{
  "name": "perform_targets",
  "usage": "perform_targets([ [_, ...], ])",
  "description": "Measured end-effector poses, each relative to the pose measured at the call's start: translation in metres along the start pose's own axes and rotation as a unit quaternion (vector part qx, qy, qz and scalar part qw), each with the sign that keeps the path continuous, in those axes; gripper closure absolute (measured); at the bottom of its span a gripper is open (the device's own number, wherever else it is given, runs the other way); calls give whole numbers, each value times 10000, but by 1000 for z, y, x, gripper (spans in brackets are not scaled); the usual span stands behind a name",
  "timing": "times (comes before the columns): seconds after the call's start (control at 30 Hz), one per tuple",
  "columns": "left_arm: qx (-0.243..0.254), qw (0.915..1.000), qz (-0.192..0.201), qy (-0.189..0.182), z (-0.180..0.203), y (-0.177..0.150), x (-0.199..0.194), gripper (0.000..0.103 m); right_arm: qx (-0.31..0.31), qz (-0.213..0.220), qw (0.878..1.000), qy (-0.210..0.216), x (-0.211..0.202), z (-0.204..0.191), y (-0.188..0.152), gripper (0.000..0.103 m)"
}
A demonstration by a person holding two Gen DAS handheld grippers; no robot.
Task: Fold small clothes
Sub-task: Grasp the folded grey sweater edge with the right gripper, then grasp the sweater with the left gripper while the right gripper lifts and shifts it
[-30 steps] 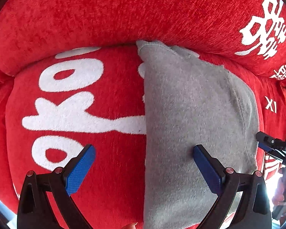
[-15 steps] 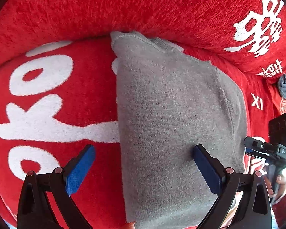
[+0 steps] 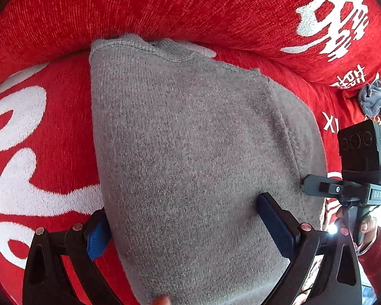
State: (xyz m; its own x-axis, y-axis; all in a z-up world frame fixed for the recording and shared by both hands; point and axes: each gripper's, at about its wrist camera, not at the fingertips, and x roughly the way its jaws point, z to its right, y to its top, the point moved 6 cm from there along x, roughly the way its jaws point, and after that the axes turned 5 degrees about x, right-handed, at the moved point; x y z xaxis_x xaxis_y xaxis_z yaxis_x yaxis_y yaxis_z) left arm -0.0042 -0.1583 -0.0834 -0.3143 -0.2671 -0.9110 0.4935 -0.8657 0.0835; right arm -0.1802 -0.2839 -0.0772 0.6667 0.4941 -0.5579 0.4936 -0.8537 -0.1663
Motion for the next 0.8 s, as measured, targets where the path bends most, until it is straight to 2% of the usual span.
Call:
perform_targets([
  [0.07,-15,10000,-19,22,1,1,1,1,106,54,9999,-43,1,0,-1,42],
  [0.1,-6,10000,-22,48,2,0,0,1,204,102,9997,-99,1,1,-1,47],
  [0.13,20,10000,-12,61,3,0,-1,6,319,120,9993,-166,1,2,-3,61],
  [0.17,53,10000,33,68,5,0,-3,10,383,110,9991,-152,-1,4,-6,67],
  [0.23,141,9997,168,68,11,-1,-9,26,464,236,9986,-25,-6,0,-11,73],
  [0.27,190,9995,234,53,12,-2,-14,31,493,270,9984,50,-8,-3,-13,73],
  [0.33,221,9992,327,-54,11,-5,-23,48,566,311,9974,313,-12,-12,-19,73],
  [0.5,243,9981,471,-312,12,-15,-48,53,619,299,9947,769,-18,-38,-37,73],
  [0.63,212,9973,570,-421,18,-30,-73,53,536,288,9949,805,-23,-58,-52,73],
  [0.8,245,9962,667,-502,15,-57,-113,53,637,279,9919,1061,-25,-81,-80,73],
])
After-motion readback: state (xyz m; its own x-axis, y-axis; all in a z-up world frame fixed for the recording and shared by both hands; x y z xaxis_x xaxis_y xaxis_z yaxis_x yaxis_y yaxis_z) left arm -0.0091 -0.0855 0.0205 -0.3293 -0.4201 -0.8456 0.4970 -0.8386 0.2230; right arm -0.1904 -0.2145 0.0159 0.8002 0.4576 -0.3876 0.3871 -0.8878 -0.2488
